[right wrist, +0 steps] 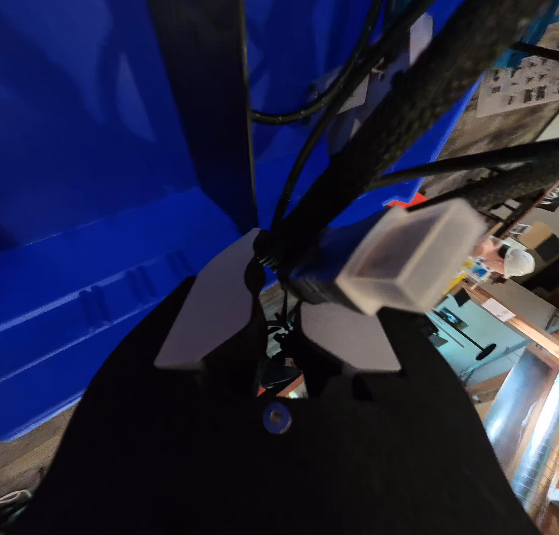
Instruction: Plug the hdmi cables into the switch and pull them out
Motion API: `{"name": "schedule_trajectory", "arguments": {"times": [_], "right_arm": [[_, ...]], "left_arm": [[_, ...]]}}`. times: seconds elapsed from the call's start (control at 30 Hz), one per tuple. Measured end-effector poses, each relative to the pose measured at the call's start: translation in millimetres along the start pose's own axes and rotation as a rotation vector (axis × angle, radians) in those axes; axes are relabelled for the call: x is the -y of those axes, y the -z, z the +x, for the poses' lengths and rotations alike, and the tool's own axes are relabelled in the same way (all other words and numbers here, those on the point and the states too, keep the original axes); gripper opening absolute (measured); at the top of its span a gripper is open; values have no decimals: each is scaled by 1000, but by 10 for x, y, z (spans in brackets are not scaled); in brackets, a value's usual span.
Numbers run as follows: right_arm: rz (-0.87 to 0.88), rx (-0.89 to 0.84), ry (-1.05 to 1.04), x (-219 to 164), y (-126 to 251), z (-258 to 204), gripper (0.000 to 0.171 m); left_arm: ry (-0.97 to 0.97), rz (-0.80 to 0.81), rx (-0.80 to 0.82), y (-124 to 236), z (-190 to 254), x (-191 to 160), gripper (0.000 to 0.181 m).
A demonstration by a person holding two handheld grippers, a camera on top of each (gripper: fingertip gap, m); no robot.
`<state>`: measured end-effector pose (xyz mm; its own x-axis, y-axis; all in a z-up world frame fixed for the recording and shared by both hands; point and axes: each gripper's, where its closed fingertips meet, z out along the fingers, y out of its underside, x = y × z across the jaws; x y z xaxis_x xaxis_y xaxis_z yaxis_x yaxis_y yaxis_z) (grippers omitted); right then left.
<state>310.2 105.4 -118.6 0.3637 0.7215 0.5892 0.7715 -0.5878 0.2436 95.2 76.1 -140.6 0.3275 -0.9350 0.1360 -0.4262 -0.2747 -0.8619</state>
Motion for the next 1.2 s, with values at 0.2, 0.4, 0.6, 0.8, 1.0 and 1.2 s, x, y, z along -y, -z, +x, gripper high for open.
{"name": "schedule_trajectory", "arguments": {"times": [0.2, 0.4, 0.6, 0.8, 1.0, 1.2], "right_arm": [[175, 291, -387, 11, 93, 320, 19], [362, 353, -706, -36, -47, 731, 24], [498, 471, -895, -66, -79, 682, 38], [527, 411, -876, -92, -22, 532, 52], [515, 341, -906, -304, 68, 465, 58], [610, 317, -1011, -524, 290, 407, 58]], "left_arm": [[-14, 9, -11, 10, -21, -4, 20], [-1, 14, -34, 60, -17, -30, 20], [95, 40, -97, 78, -31, -26, 23], [88, 38, -95, 86, -42, -25, 22], [87, 39, -88, 86, -43, -23, 22], [98, 45, -86, 84, -35, -21, 22]]}}
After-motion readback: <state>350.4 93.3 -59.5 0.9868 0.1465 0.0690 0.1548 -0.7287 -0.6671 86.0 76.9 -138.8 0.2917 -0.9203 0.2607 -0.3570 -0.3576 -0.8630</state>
